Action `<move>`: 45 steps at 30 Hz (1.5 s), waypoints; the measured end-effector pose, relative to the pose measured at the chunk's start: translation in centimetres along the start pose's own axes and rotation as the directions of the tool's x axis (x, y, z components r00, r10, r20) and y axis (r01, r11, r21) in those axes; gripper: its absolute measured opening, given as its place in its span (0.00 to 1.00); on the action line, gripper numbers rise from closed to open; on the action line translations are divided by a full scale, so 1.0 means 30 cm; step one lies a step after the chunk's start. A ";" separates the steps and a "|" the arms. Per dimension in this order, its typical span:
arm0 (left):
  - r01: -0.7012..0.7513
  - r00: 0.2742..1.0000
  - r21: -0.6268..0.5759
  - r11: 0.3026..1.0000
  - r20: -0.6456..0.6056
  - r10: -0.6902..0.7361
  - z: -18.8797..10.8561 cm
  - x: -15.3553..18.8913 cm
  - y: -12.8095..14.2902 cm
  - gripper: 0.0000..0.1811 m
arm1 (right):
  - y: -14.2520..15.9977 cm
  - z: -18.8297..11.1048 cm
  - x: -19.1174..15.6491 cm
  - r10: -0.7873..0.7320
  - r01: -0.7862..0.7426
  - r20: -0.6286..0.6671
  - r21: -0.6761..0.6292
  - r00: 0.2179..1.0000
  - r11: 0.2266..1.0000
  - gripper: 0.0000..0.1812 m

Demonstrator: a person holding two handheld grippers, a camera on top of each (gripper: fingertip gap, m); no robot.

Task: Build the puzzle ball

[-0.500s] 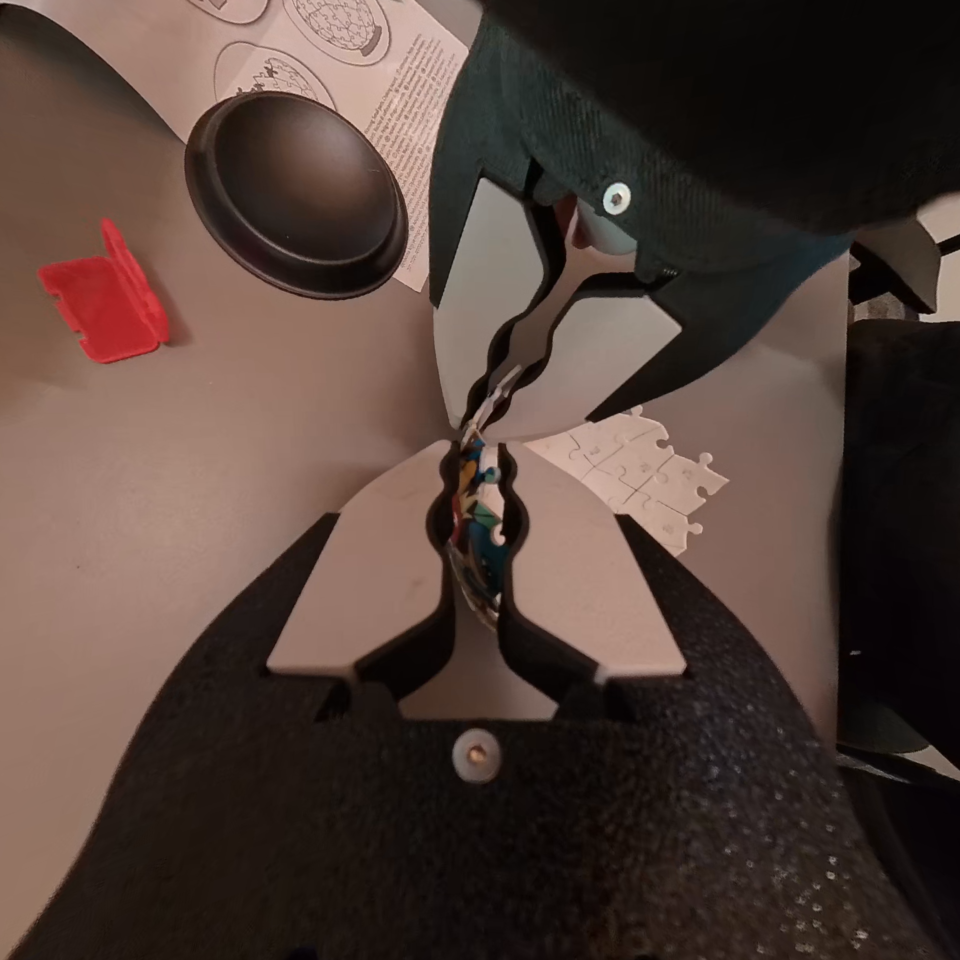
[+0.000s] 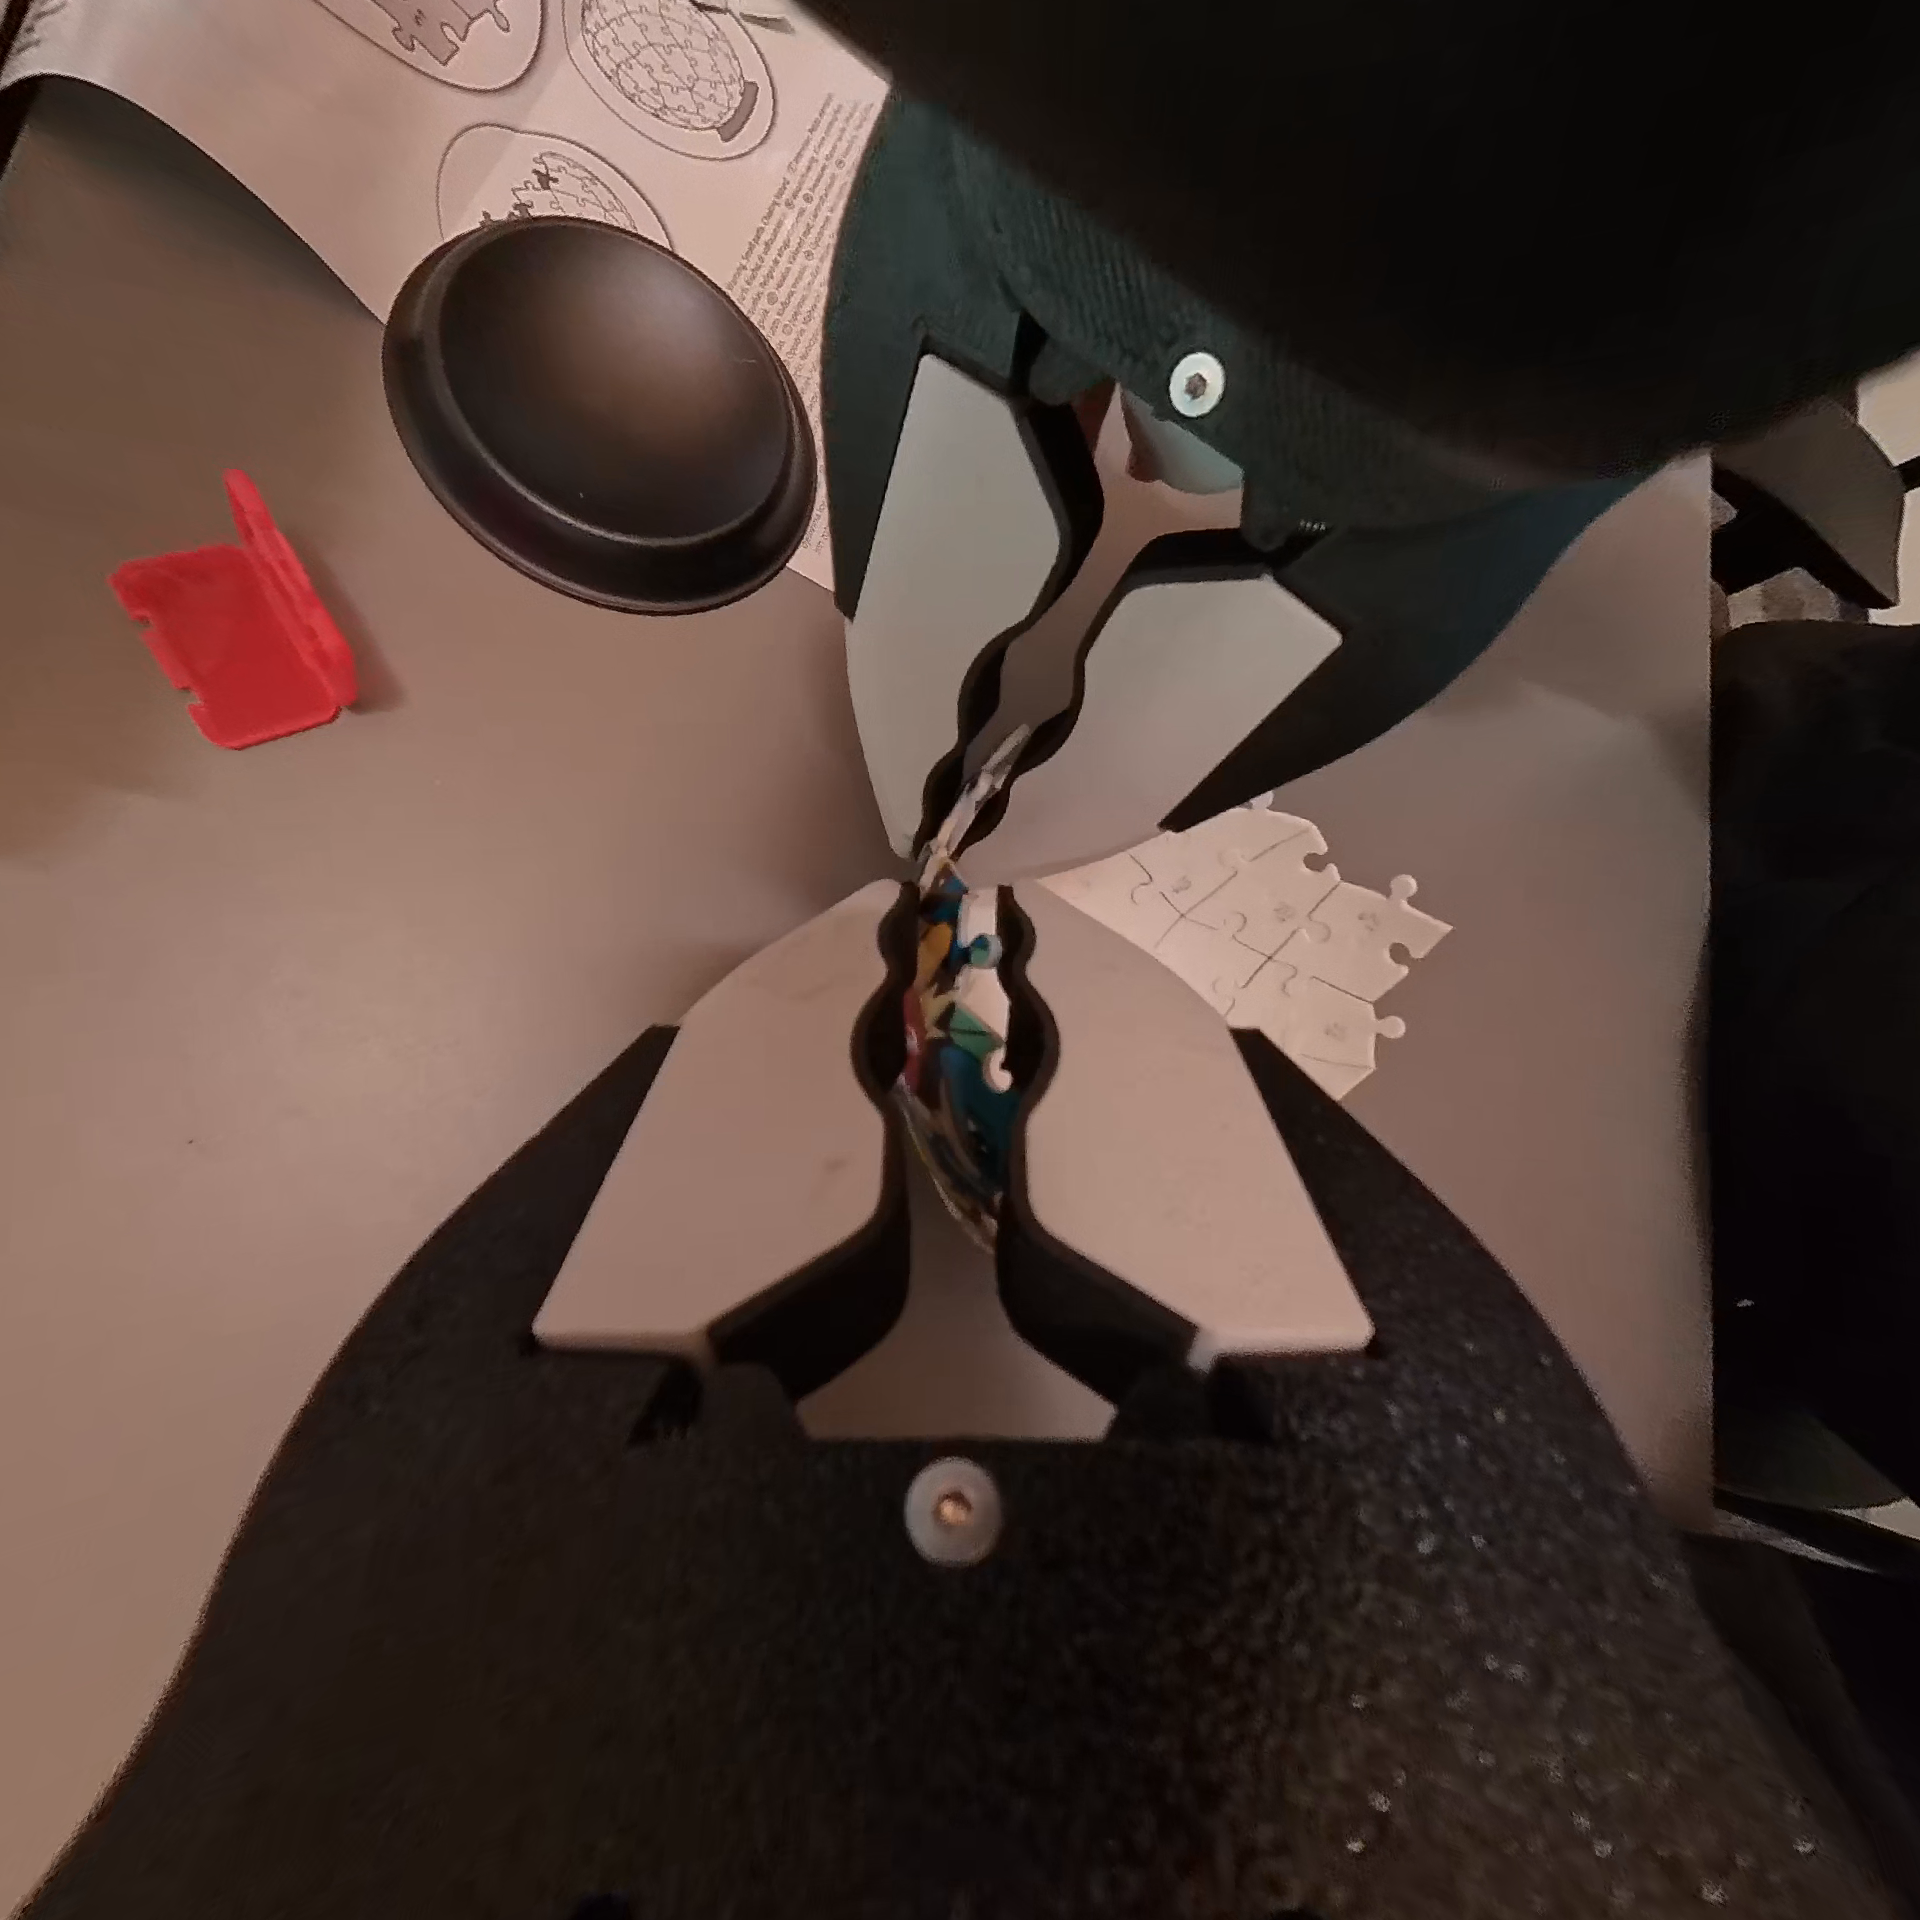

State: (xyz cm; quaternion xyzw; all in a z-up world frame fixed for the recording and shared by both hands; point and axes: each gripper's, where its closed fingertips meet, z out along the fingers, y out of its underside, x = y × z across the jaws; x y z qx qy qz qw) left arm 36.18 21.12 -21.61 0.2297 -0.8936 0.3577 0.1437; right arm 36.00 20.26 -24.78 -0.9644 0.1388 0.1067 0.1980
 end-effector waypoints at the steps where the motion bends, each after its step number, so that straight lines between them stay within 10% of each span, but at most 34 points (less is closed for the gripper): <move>1: -0.002 1.000 0.000 1.000 0.001 0.002 -0.001 0.000 0.000 0.07 | -0.001 0.000 0.002 -0.018 0.018 -0.009 0.002 1.000 1.000 0.04; 45: -0.034 0.999 0.029 0.999 -0.016 0.035 -0.008 0.008 -0.011 0.07 | 0.007 0.019 -0.010 -0.003 0.000 0.077 0.047 0.997 0.999 0.05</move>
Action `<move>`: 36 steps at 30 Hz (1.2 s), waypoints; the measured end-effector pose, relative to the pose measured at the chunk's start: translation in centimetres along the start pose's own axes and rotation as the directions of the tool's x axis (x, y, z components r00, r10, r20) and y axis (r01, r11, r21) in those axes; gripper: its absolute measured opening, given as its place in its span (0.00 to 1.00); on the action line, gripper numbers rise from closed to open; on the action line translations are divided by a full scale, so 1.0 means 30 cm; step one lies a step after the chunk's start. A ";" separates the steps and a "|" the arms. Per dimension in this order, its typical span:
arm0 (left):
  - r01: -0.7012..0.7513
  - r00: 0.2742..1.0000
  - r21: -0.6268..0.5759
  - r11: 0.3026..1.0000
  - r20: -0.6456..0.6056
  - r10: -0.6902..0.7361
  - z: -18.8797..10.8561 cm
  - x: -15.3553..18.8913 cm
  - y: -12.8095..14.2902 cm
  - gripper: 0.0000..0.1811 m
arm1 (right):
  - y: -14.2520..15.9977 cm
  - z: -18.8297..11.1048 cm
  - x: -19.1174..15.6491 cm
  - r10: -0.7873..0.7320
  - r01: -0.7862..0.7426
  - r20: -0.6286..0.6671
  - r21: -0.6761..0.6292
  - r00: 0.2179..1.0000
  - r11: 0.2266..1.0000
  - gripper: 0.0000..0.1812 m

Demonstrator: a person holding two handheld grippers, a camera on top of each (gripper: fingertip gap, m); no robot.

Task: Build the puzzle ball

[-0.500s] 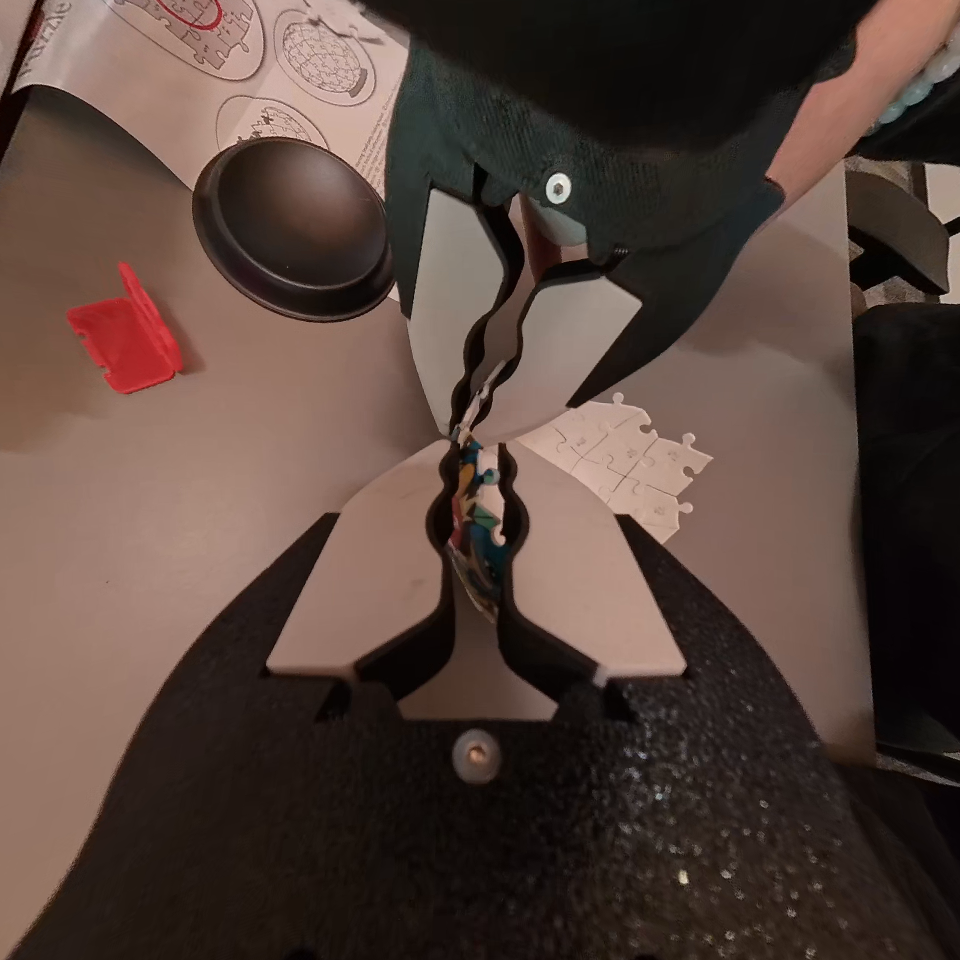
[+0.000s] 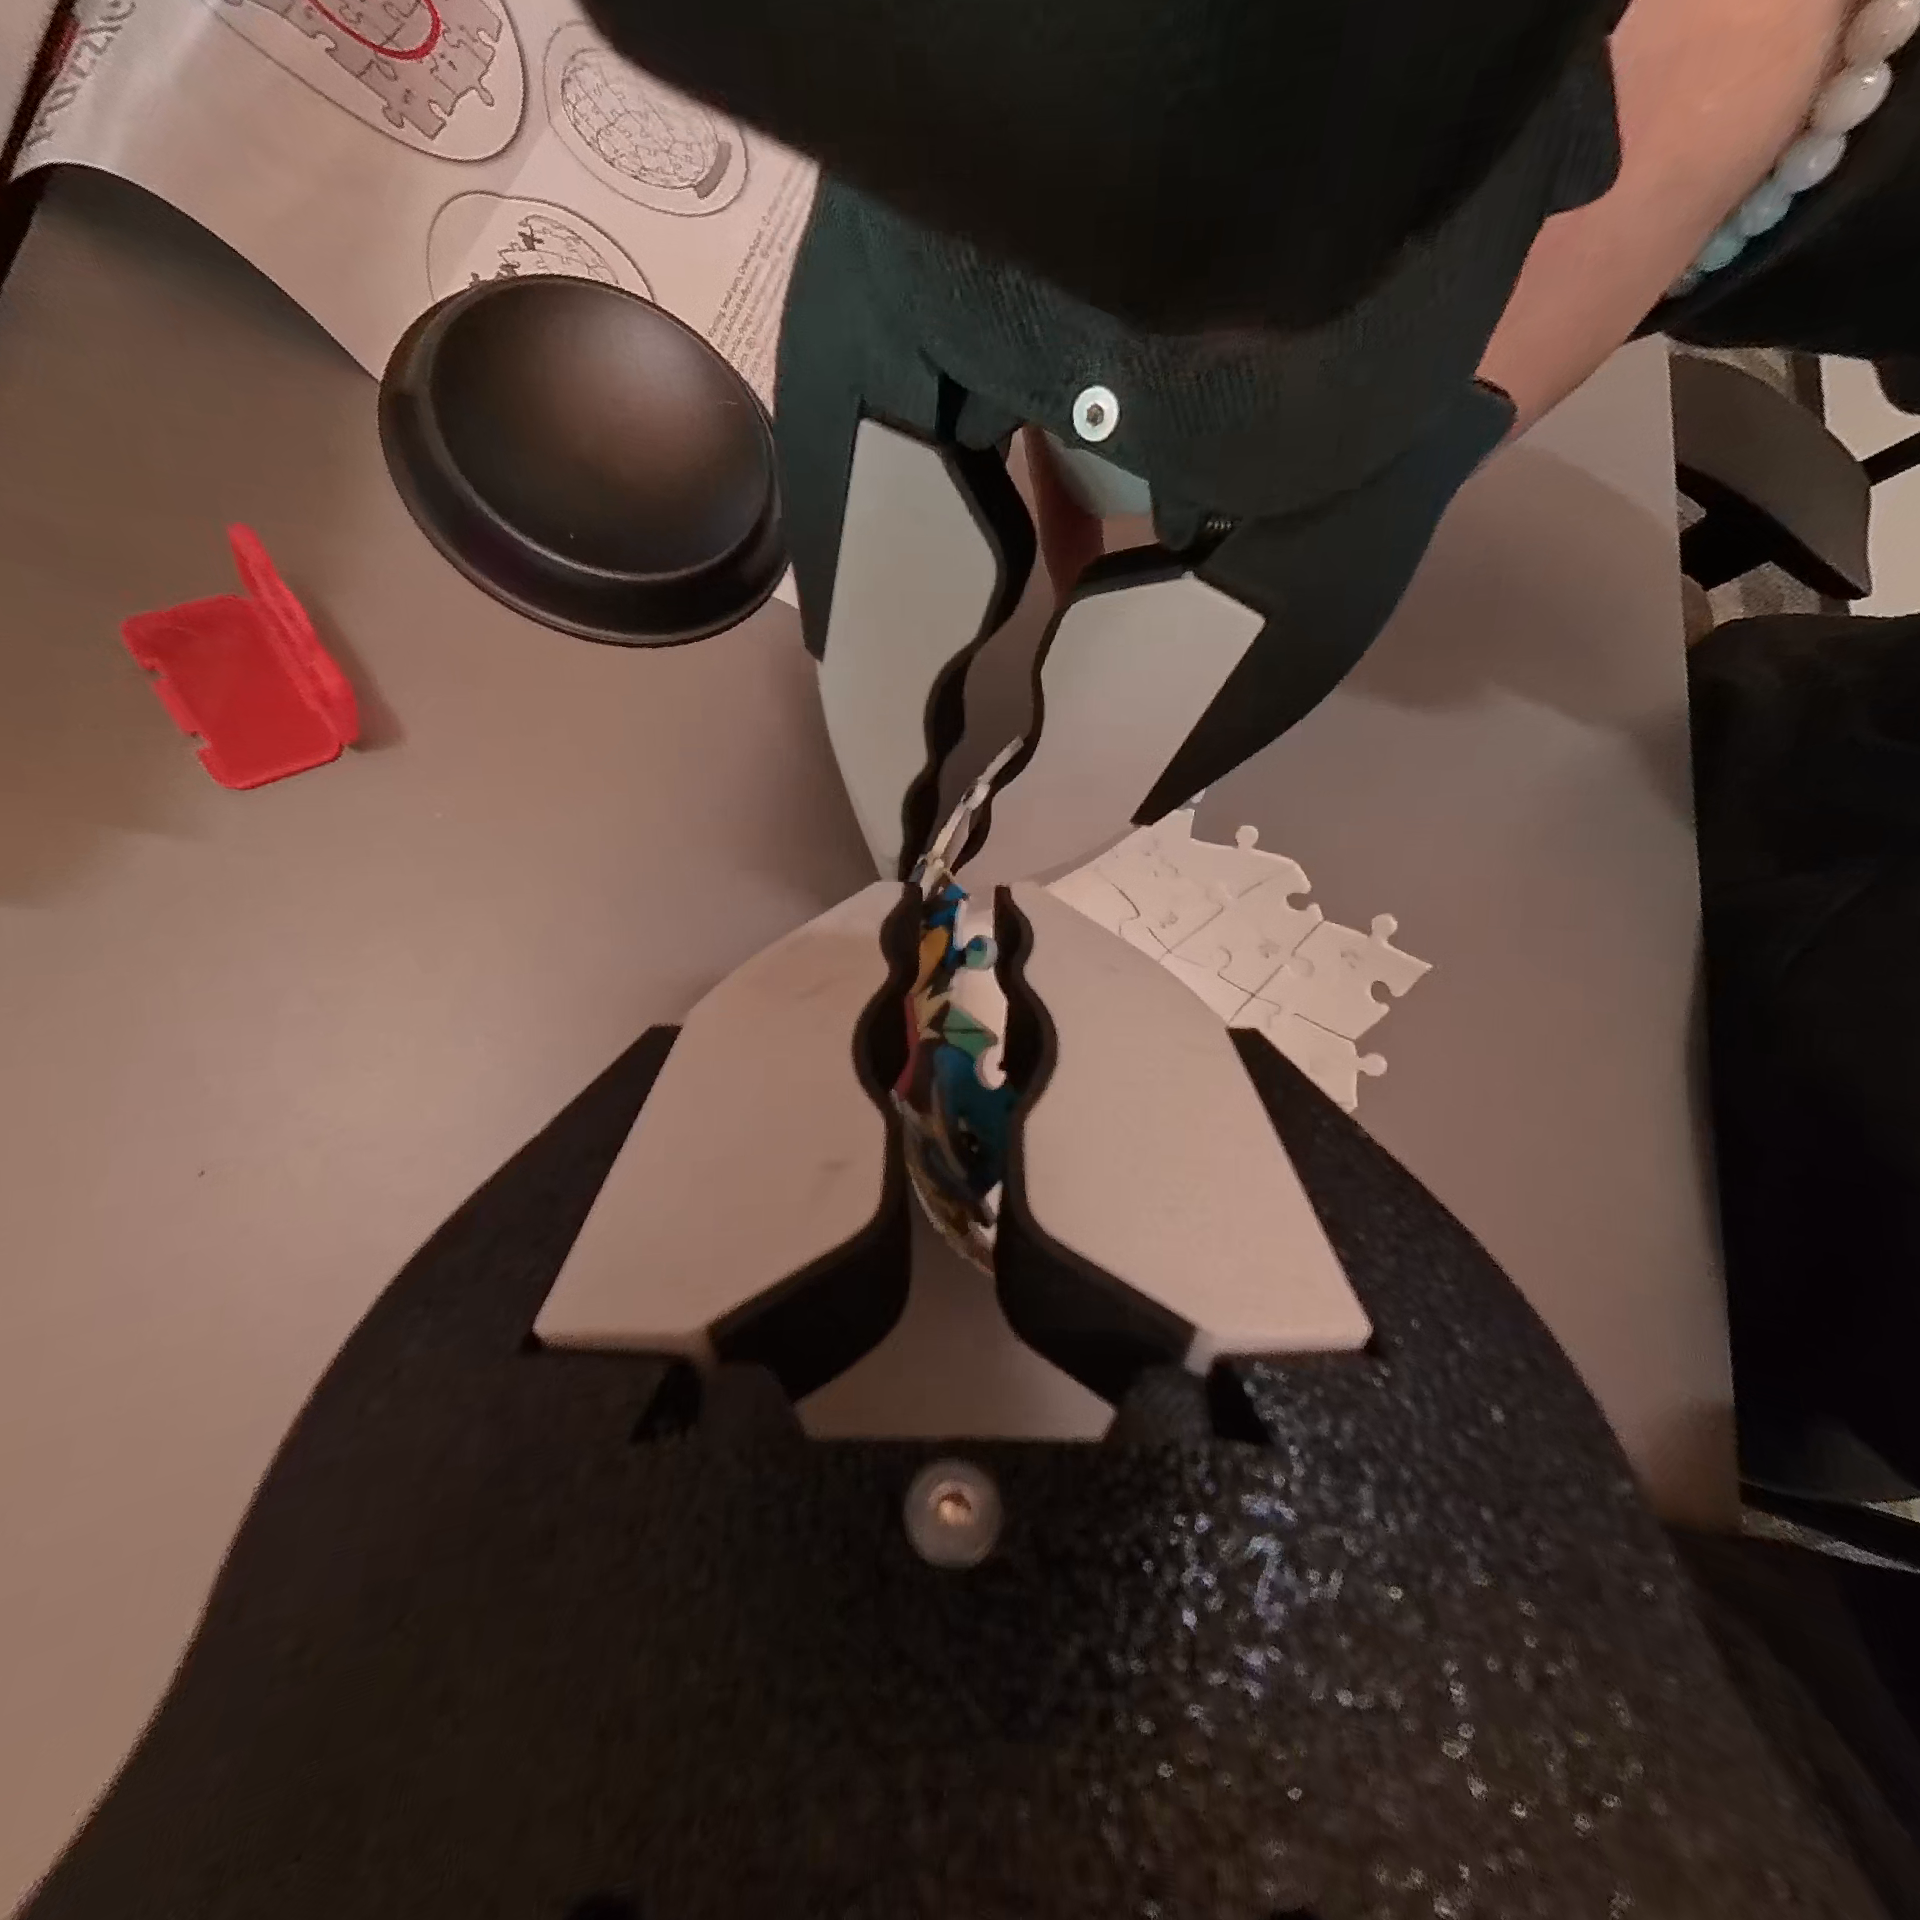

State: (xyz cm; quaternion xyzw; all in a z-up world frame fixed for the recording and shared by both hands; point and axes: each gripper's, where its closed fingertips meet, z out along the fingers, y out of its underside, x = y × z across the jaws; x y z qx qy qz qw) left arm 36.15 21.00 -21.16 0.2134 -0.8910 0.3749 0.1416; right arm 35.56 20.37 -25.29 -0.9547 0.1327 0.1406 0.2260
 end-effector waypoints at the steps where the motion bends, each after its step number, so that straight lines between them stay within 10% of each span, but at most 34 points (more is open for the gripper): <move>1: 0.001 1.000 0.002 1.000 -0.003 -0.001 -0.001 0.000 0.000 0.07 | -0.001 0.000 -0.003 0.004 -0.004 0.007 0.010 1.000 1.000 0.05; 36: -0.024 1.000 0.006 1.000 -0.002 0.024 -0.005 0.006 -0.003 0.07 | -0.007 -0.032 -0.017 0.007 -0.012 0.085 0.059 0.996 0.998 0.05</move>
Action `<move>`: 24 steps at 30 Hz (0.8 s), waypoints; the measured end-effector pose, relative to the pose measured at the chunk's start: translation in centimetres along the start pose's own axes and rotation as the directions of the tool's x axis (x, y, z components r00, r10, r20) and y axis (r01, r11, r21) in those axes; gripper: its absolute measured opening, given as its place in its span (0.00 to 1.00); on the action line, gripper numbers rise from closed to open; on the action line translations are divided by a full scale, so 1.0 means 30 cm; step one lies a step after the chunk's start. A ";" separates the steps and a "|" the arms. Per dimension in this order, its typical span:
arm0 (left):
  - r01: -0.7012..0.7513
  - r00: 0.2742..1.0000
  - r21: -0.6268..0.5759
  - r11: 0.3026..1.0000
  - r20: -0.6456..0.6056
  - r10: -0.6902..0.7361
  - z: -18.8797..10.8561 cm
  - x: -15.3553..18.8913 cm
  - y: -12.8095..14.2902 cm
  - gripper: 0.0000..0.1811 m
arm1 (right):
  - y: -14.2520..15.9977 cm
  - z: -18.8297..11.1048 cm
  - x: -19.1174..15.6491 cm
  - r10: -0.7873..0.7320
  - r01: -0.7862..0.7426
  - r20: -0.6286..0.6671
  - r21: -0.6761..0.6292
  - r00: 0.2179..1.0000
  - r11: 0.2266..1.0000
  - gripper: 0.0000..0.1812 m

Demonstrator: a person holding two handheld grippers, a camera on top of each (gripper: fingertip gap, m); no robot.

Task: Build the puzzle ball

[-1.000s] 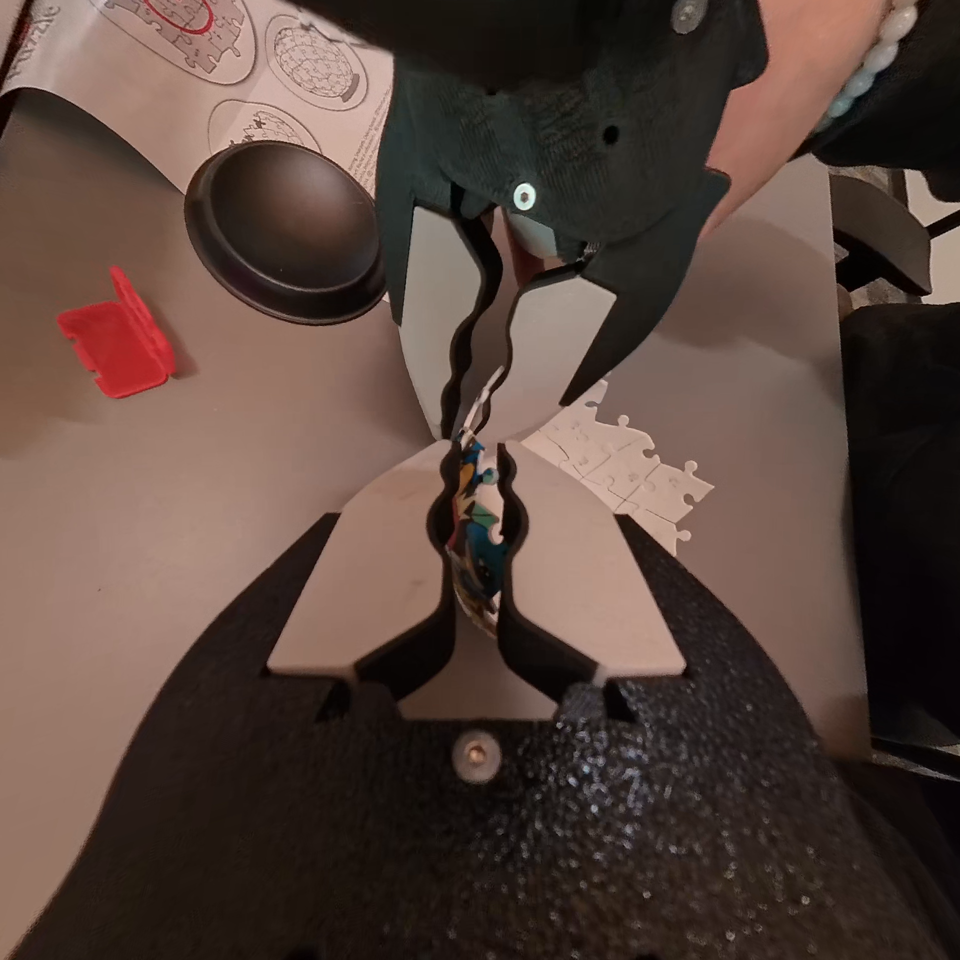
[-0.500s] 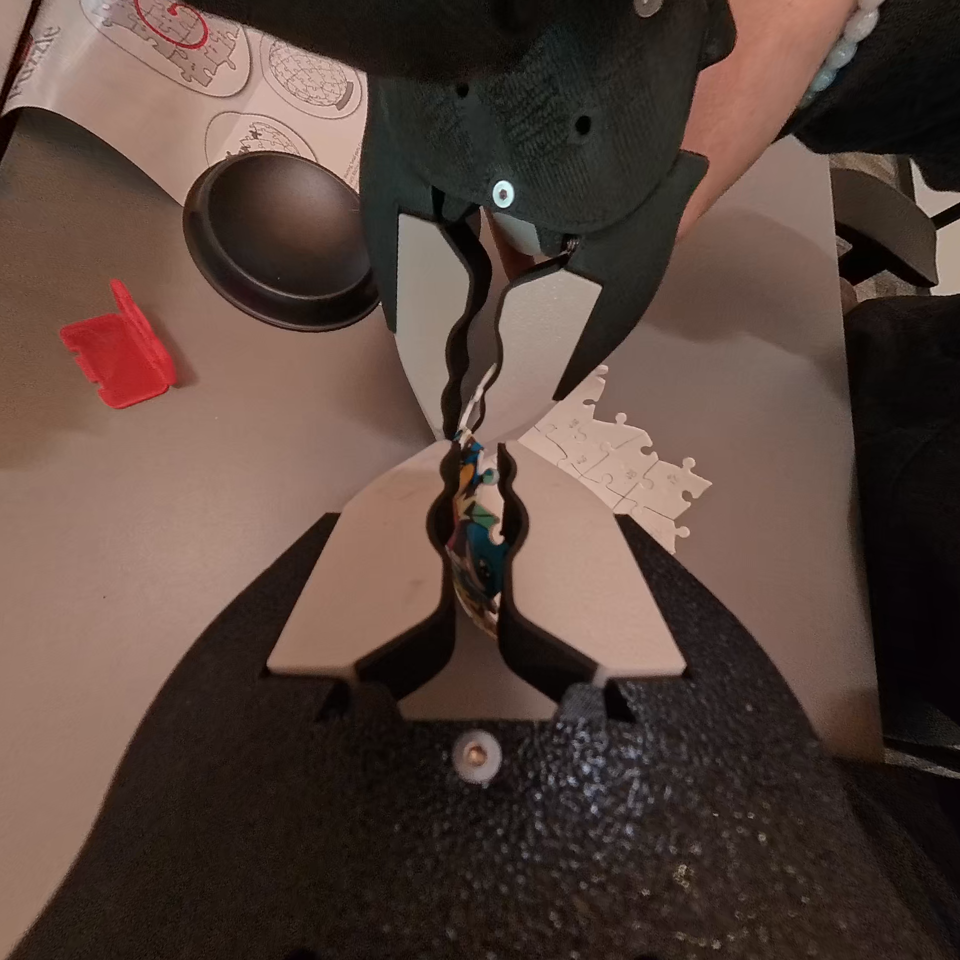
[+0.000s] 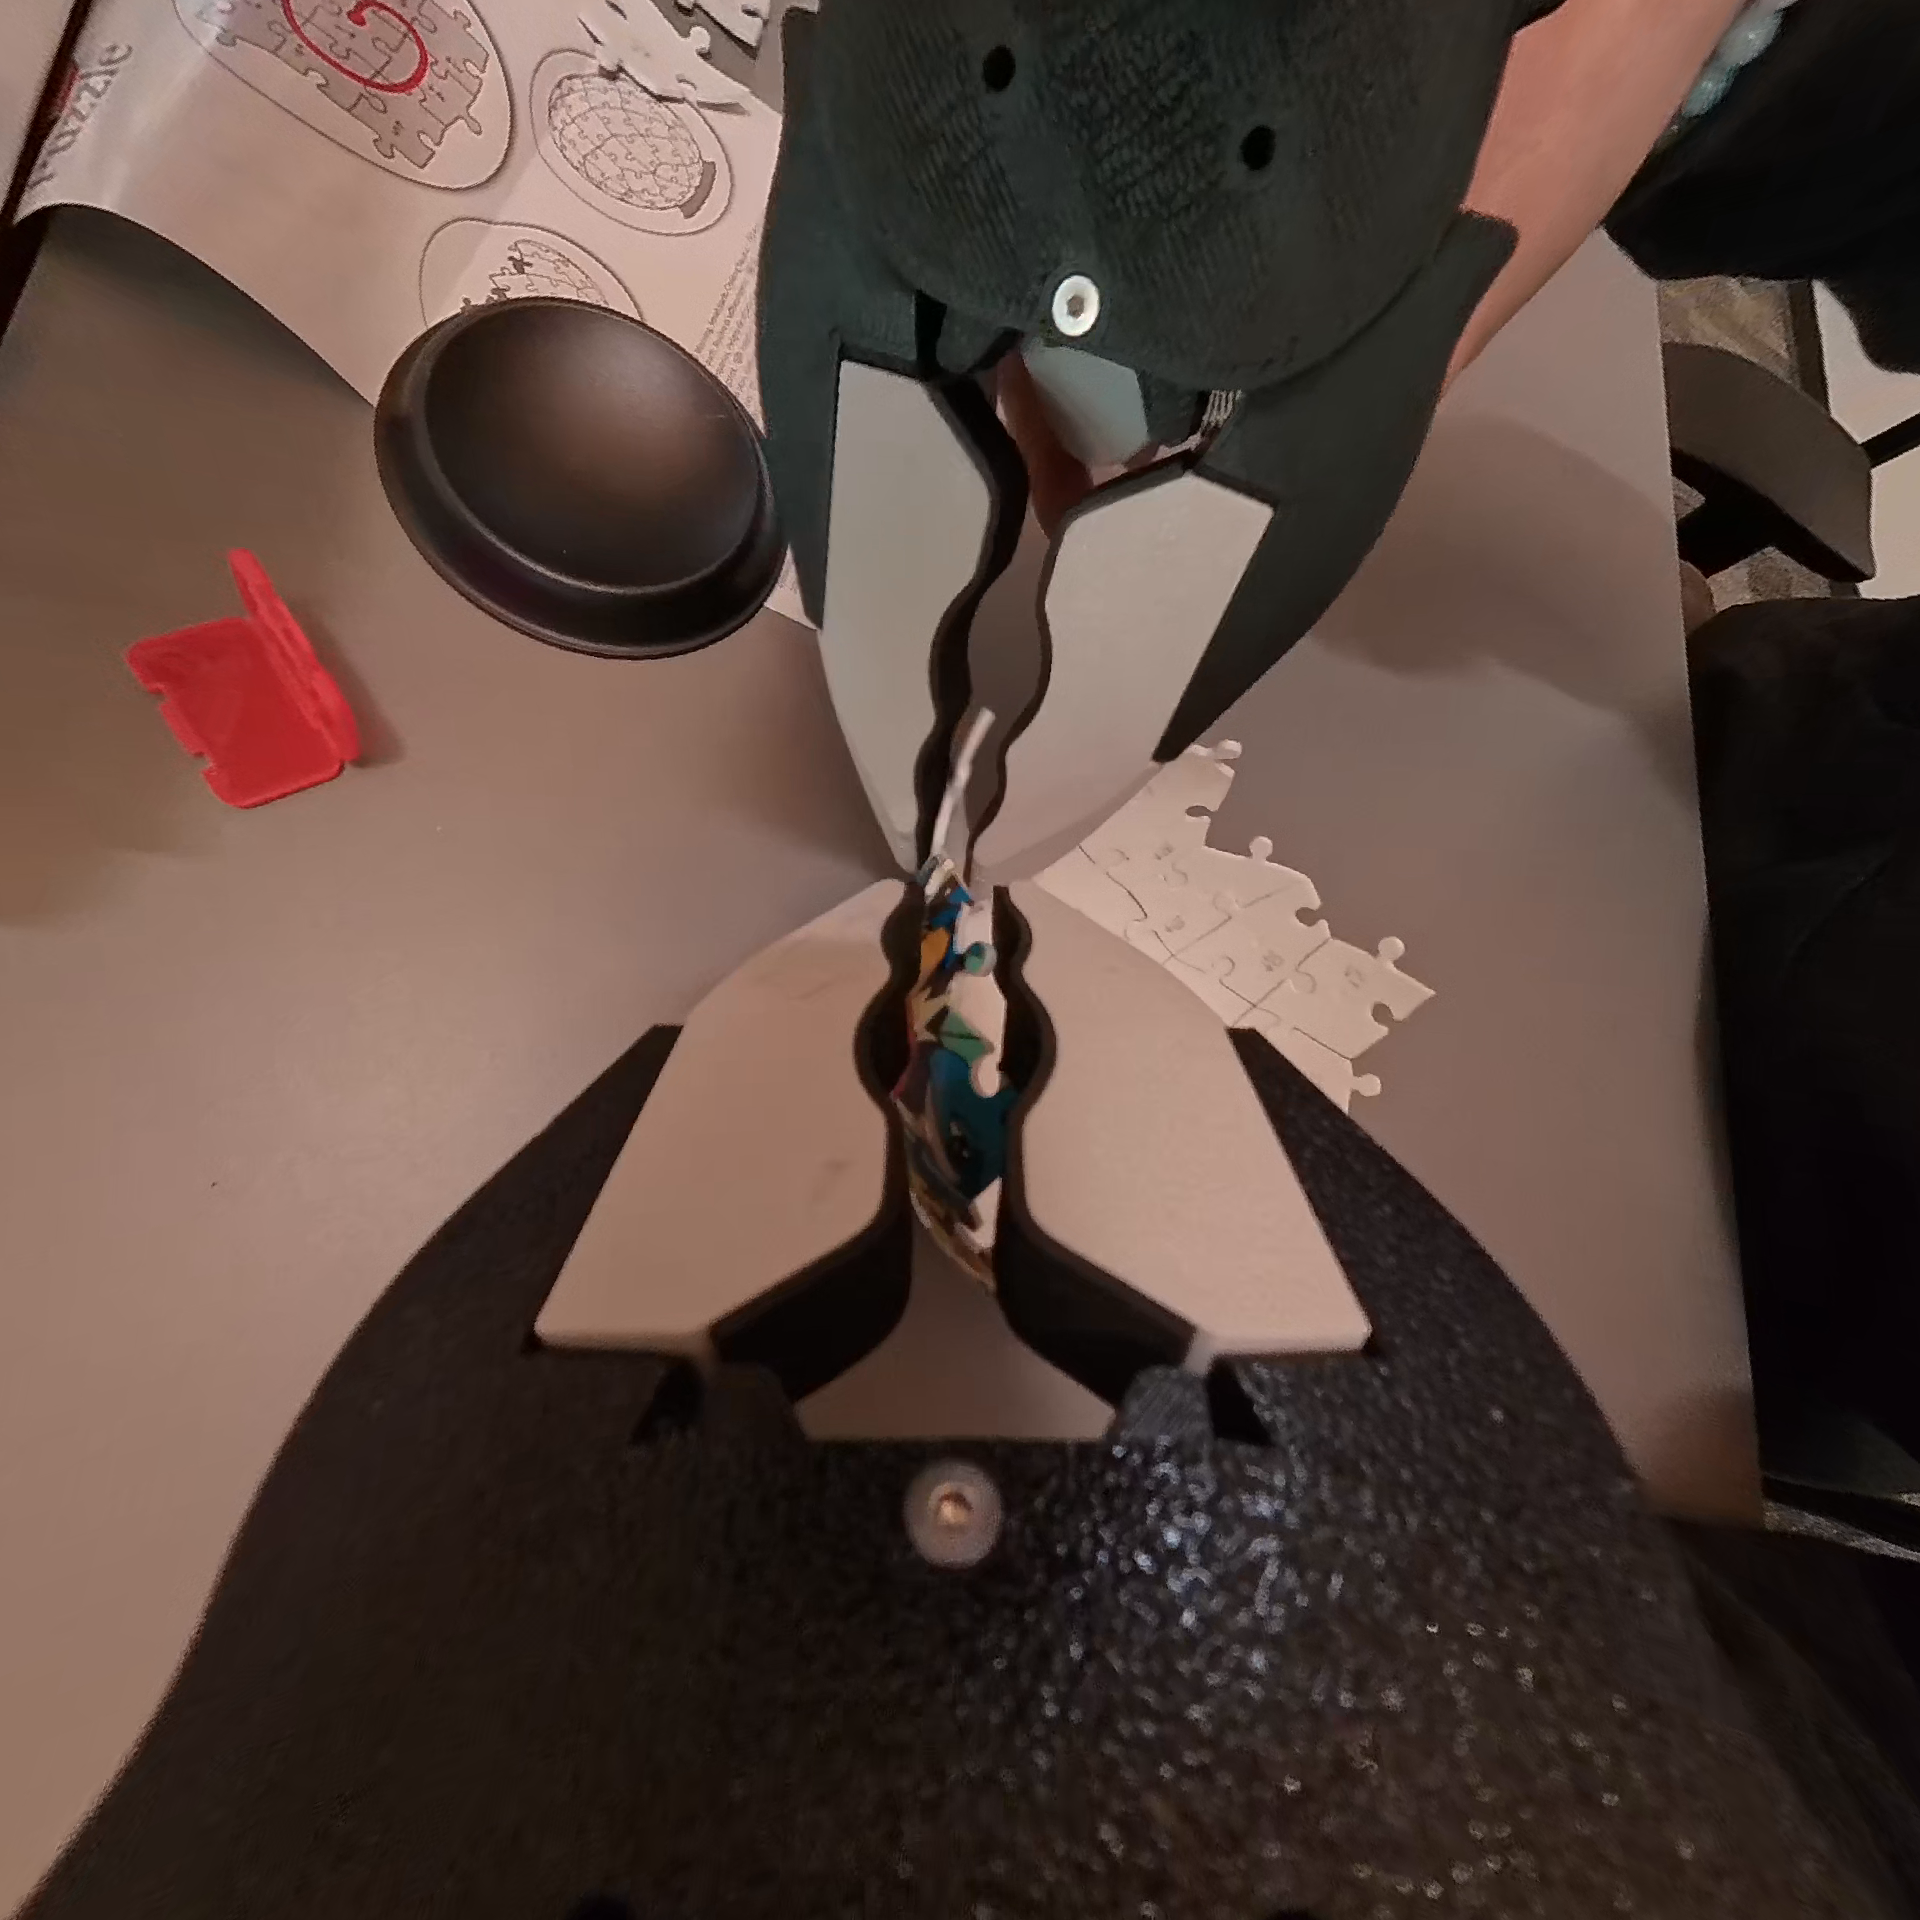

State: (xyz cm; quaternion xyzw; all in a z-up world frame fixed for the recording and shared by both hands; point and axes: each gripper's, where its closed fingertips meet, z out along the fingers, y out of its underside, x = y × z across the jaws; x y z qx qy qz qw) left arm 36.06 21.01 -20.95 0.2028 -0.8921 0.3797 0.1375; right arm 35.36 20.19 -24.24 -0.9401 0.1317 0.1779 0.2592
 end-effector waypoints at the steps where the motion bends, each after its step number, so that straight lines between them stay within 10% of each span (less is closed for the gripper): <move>1: -0.001 1.000 0.001 1.000 -0.001 0.001 0.000 0.000 0.000 0.06 | 0.000 -0.002 0.000 -0.002 0.002 -0.005 0.001 1.000 1.000 0.04; 24: 0.080 0.996 0.016 0.997 0.040 -0.081 -0.013 -0.024 -0.009 0.06 | -0.026 0.003 0.034 0.072 -0.067 -0.181 0.035 0.981 0.997 0.03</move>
